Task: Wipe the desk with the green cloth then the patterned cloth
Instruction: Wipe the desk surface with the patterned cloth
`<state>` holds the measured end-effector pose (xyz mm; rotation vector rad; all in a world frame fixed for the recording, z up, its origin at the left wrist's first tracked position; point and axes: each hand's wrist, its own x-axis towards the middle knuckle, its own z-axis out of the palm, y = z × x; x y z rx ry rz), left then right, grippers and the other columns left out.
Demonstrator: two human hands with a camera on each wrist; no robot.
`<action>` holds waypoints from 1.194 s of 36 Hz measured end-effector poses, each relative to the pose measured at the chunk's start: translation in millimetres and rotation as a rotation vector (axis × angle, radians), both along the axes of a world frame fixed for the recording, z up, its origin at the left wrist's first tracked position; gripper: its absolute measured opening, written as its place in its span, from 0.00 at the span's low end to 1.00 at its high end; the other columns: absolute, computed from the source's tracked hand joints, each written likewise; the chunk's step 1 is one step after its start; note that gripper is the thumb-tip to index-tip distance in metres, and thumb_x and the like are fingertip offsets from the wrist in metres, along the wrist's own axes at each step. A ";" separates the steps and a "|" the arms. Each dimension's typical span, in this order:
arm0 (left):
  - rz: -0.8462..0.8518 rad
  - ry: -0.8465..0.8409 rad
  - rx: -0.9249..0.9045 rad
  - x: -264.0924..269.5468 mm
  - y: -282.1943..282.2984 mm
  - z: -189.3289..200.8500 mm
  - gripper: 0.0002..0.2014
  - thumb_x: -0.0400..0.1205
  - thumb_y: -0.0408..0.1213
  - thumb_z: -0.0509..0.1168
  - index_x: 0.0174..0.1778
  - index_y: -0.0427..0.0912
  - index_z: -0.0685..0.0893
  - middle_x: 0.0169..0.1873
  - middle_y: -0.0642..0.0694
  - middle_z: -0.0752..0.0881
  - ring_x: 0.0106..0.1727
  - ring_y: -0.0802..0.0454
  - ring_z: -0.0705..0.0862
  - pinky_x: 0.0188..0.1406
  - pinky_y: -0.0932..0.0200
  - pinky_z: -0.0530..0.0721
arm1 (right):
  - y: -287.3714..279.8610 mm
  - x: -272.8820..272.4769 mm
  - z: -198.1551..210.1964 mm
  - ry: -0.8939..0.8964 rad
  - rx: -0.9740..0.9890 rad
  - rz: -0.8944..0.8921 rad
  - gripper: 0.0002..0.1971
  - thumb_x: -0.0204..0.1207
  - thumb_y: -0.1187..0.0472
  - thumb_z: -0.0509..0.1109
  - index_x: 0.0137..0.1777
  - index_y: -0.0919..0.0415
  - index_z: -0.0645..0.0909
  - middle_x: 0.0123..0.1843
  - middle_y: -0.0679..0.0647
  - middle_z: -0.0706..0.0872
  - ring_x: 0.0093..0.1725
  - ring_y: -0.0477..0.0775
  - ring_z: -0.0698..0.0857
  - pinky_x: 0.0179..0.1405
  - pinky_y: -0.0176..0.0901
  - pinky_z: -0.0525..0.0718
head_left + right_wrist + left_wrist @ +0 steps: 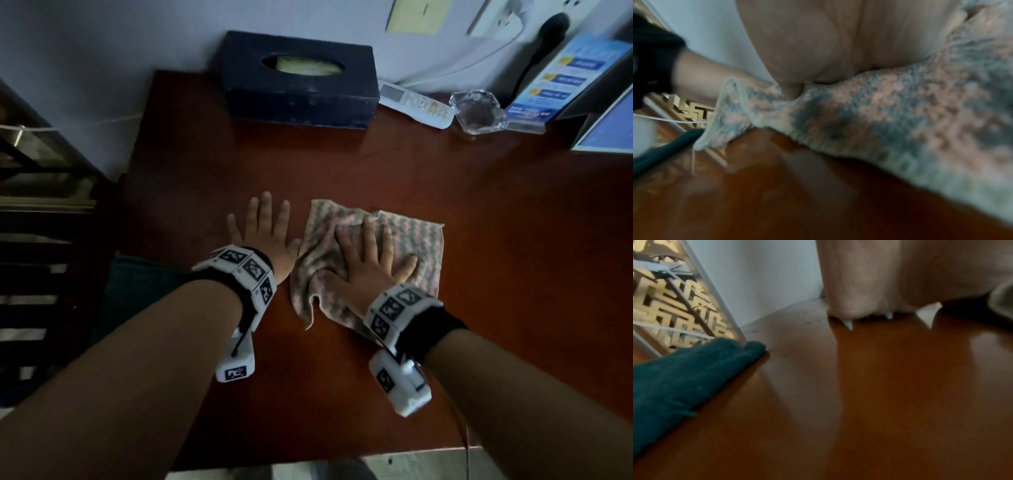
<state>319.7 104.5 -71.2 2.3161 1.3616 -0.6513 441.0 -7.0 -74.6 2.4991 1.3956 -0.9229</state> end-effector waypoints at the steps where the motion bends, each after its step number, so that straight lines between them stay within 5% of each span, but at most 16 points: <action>1: -0.001 0.006 -0.012 -0.2 0.3 -0.4 0.32 0.87 0.54 0.39 0.80 0.51 0.29 0.79 0.46 0.25 0.80 0.46 0.27 0.78 0.35 0.32 | 8.1 5.1 -0.6 0.000 -0.003 0.004 0.37 0.74 0.27 0.48 0.78 0.28 0.32 0.80 0.44 0.20 0.77 0.57 0.20 0.67 0.82 0.27; 12: -0.005 0.033 -0.058 -1.1 3.8 -3.8 0.32 0.86 0.57 0.35 0.78 0.51 0.24 0.77 0.46 0.22 0.79 0.45 0.25 0.76 0.35 0.32 | 93.7 59.3 4.7 -0.052 0.010 0.066 0.37 0.75 0.26 0.45 0.79 0.31 0.32 0.82 0.46 0.24 0.80 0.60 0.26 0.68 0.82 0.32; 18: -0.001 0.039 -0.056 -1.3 4.5 -5.2 0.33 0.86 0.58 0.36 0.78 0.52 0.24 0.77 0.46 0.22 0.79 0.45 0.25 0.76 0.35 0.33 | 117.9 116.4 0.5 -0.052 0.024 0.053 0.43 0.65 0.18 0.44 0.77 0.28 0.31 0.82 0.45 0.26 0.81 0.61 0.27 0.73 0.80 0.38; 22: -0.004 0.048 -0.068 -1.7 4.1 -3.7 0.33 0.86 0.58 0.36 0.77 0.52 0.23 0.76 0.46 0.20 0.79 0.45 0.24 0.76 0.35 0.32 | 110.6 163.9 -5.8 -0.117 0.009 0.001 0.49 0.51 0.13 0.29 0.75 0.29 0.28 0.82 0.43 0.26 0.80 0.59 0.26 0.75 0.77 0.37; 24: -0.008 0.053 -0.073 -1.8 4.0 -3.1 0.33 0.86 0.58 0.35 0.77 0.51 0.22 0.76 0.46 0.19 0.78 0.45 0.23 0.76 0.35 0.32 | 102.6 173.9 -4.2 -0.123 0.020 -0.086 0.50 0.52 0.13 0.32 0.76 0.30 0.28 0.82 0.45 0.26 0.80 0.60 0.26 0.75 0.76 0.36; 29: -0.012 0.053 -0.074 -1.9 4.0 -2.1 0.33 0.85 0.59 0.35 0.77 0.51 0.22 0.76 0.46 0.20 0.79 0.44 0.24 0.76 0.34 0.33 | 93.1 158.1 -4.4 -0.126 0.029 -0.175 0.48 0.62 0.17 0.40 0.80 0.35 0.34 0.83 0.48 0.26 0.80 0.65 0.27 0.75 0.77 0.39; 32: -0.014 0.068 -0.069 -1.7 4.2 -2.0 0.33 0.85 0.59 0.35 0.77 0.51 0.22 0.76 0.46 0.20 0.79 0.44 0.24 0.76 0.34 0.33 | 91.4 129.0 -6.0 -0.153 0.015 -0.118 0.51 0.58 0.15 0.31 0.81 0.38 0.34 0.83 0.50 0.27 0.80 0.63 0.25 0.73 0.81 0.36; 36: -0.008 0.060 -0.076 -1.3 4.4 -1.0 0.33 0.86 0.58 0.36 0.78 0.51 0.24 0.76 0.46 0.20 0.79 0.44 0.24 0.77 0.34 0.33 | 81.9 75.6 -0.1 -0.124 0.037 0.008 0.40 0.75 0.26 0.43 0.81 0.39 0.33 0.82 0.49 0.26 0.80 0.61 0.26 0.68 0.83 0.31; 43: -0.001 0.069 -0.072 0.4 4.3 -0.4 0.33 0.85 0.59 0.36 0.82 0.49 0.33 0.77 0.47 0.21 0.79 0.45 0.25 0.77 0.34 0.34 | 79.2 43.2 2.3 -0.039 -0.011 0.207 0.38 0.75 0.27 0.47 0.81 0.35 0.35 0.81 0.48 0.22 0.79 0.60 0.22 0.68 0.83 0.30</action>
